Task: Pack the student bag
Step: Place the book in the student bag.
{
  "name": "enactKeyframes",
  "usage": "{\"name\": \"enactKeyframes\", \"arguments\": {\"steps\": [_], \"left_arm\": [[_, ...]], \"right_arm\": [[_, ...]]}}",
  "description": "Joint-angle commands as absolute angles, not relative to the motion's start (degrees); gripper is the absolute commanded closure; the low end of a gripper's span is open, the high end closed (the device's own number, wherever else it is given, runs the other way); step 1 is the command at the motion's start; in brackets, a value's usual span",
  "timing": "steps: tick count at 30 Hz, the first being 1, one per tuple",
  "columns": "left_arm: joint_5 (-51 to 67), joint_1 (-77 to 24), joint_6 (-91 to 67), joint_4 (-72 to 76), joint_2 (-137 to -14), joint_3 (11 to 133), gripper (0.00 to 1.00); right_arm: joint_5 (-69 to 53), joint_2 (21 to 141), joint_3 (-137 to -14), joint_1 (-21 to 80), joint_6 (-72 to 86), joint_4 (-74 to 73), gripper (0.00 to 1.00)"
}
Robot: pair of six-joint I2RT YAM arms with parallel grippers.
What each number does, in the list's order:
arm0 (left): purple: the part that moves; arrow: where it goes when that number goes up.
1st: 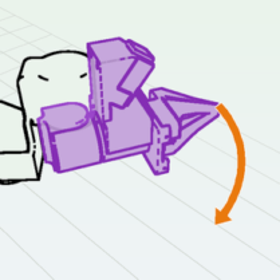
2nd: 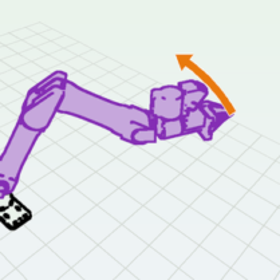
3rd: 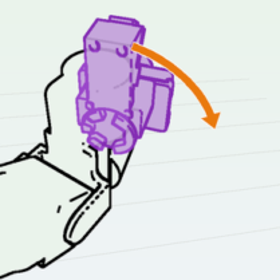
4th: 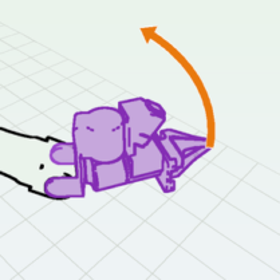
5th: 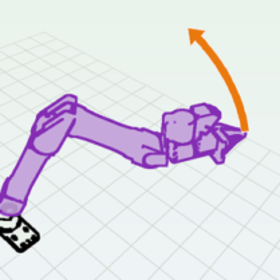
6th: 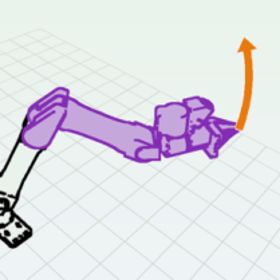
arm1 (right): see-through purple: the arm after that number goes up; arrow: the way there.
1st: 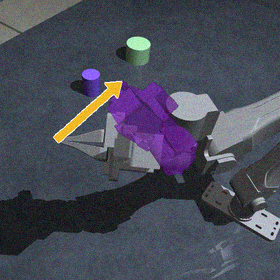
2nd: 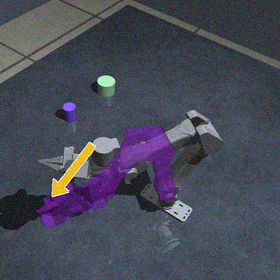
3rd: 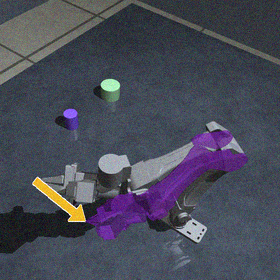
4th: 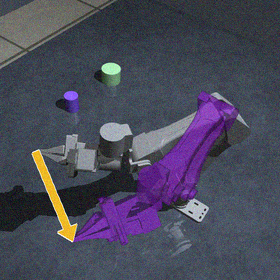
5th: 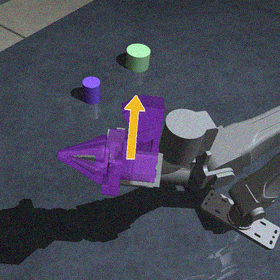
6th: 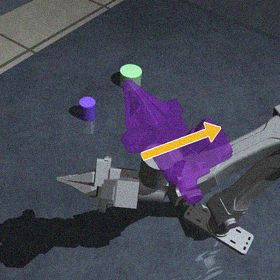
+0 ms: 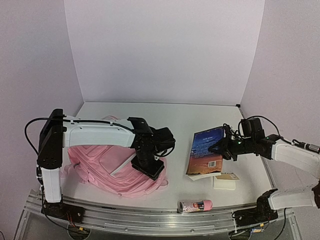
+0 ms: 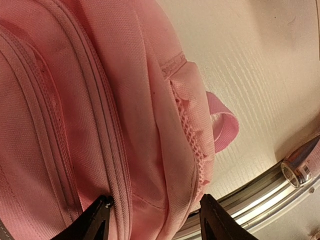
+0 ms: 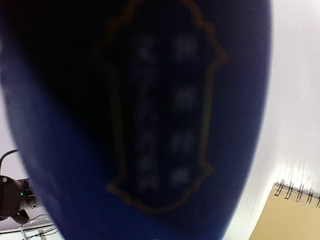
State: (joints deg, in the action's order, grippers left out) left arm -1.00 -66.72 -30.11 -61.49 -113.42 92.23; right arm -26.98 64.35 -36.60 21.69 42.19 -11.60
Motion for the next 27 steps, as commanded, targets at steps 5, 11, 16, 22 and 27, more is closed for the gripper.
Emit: {"name": "enactKeyframes", "arguments": {"steps": [5, 11, 16, 22, 27], "left_arm": [[-3.03, -67.84, -32.40, -64.59, -117.72, 95.13, 0.57], [-6.76, -67.88, -34.65, -67.71, -117.91, 100.22, 1.00], [-12.61, -67.84, -37.20, -71.71, -114.83, 108.60, 1.00], [-20.91, -67.51, -39.55, -74.74, -111.38, 122.54, 1.00], [-21.30, -65.57, -37.99, -76.34, -113.31, 132.98, 1.00]], "right_arm": [[-30.10, 61.34, -38.62, 22.00, 40.46, -6.06, 1.00], [-30.43, 61.70, -38.64, 21.99, 40.40, -6.15, 1.00], [-31.51, 62.02, -38.98, 22.00, 40.19, -6.07, 1.00], [-33.34, 62.15, -39.14, 22.01, 41.98, -2.49, 1.00], [-37.50, 65.67, -38.50, 22.32, 50.87, 11.64, 1.00]]}}
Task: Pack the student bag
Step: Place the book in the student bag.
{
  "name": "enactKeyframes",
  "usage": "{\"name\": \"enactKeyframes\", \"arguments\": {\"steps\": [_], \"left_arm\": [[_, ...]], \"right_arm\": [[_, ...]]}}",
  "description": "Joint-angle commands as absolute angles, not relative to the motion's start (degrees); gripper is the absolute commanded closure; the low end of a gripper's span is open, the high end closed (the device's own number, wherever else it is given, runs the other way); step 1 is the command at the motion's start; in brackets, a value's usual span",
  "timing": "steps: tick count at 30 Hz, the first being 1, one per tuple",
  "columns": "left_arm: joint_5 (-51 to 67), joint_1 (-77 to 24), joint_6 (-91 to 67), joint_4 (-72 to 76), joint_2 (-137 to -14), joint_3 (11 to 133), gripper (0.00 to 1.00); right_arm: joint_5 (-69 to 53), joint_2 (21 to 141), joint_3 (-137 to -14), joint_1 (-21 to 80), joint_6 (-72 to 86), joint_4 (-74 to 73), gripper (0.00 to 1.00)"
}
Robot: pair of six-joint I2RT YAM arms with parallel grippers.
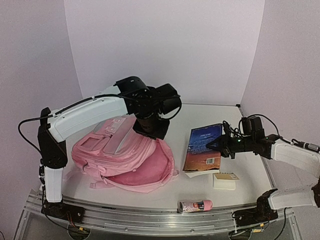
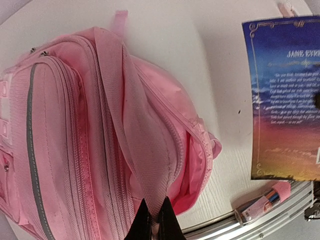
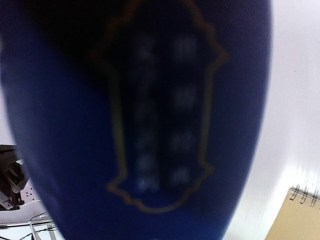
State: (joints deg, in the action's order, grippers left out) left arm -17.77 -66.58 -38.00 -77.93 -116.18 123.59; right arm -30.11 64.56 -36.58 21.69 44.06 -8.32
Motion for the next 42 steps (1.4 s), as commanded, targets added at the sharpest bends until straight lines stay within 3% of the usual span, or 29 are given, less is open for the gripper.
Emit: {"name": "enactKeyframes", "arguments": {"steps": [1, 11, 20, 36, 42], "left_arm": [[-21.11, -64.88, -37.82, -76.47, -113.70, 134.38, 1.00], [-17.81, -59.78, -36.32, -69.76, -106.92, 132.39, 1.00], [-15.35, -58.71, -35.70, -68.53, -105.91, 131.46, 1.00], [-12.60, -58.36, -36.20, -66.03, -105.02, 128.73, 1.00], [-10.68, -58.37, -36.75, -63.66, -103.32, 125.77, 1.00]], "right_arm": [[-38.01, 66.60, -38.83, 22.65, 53.03, 14.73, 1.00], [-31.30, 81.44, -46.43, 31.57, 65.03, 35.32, 1.00], [-25.86, 99.03, -61.11, 36.82, 71.45, 45.40, 1.00], [-17.81, 116.80, -72.18, 52.03, 77.45, 48.26, 1.00], [-9.64, 120.79, -75.02, 55.54, 74.54, 44.35, 1.00]]}}
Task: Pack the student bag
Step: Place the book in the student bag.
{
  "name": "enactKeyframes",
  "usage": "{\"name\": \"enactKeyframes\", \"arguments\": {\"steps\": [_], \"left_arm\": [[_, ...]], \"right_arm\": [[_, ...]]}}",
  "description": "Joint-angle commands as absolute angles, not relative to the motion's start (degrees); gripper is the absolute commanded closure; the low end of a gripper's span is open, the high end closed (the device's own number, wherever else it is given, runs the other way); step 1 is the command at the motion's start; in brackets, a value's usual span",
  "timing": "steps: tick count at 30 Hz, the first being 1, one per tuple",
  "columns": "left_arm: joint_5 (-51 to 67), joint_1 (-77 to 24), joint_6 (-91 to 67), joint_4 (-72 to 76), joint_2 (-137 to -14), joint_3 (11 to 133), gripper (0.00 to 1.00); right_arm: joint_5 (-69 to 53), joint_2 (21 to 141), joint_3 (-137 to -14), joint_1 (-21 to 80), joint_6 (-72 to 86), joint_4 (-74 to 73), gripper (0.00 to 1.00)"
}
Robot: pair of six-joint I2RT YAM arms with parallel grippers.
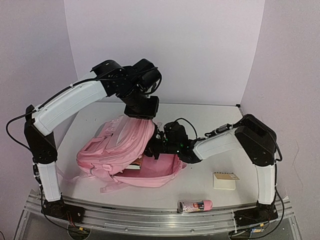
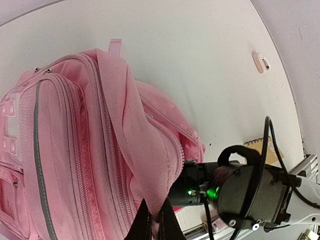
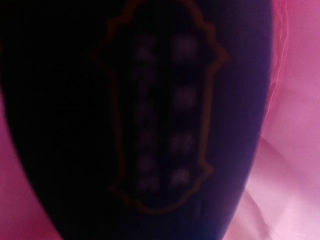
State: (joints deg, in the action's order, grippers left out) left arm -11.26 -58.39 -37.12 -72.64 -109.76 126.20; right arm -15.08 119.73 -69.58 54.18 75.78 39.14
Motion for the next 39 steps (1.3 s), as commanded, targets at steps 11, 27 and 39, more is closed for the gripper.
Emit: {"name": "enactKeyframes", "arguments": {"steps": [11, 27, 39], "left_arm": [[-10.27, -58.36, -37.35, -61.56, -101.19, 121.45, 1.00], [-13.62, -58.39, -37.61, -60.14, -97.37, 116.72, 1.00], [-13.67, -58.36, -37.54, -60.36, -96.81, 116.46, 1.00]], "right_arm": [[-1.93, 125.43, -81.83, 58.37, 69.14, 33.37, 0.73], [-4.14, 110.02, -68.91, 58.29, 60.98, 27.35, 0.41], [-6.93, 107.72, -66.97, 58.33, 60.73, 22.41, 0.53]]}}
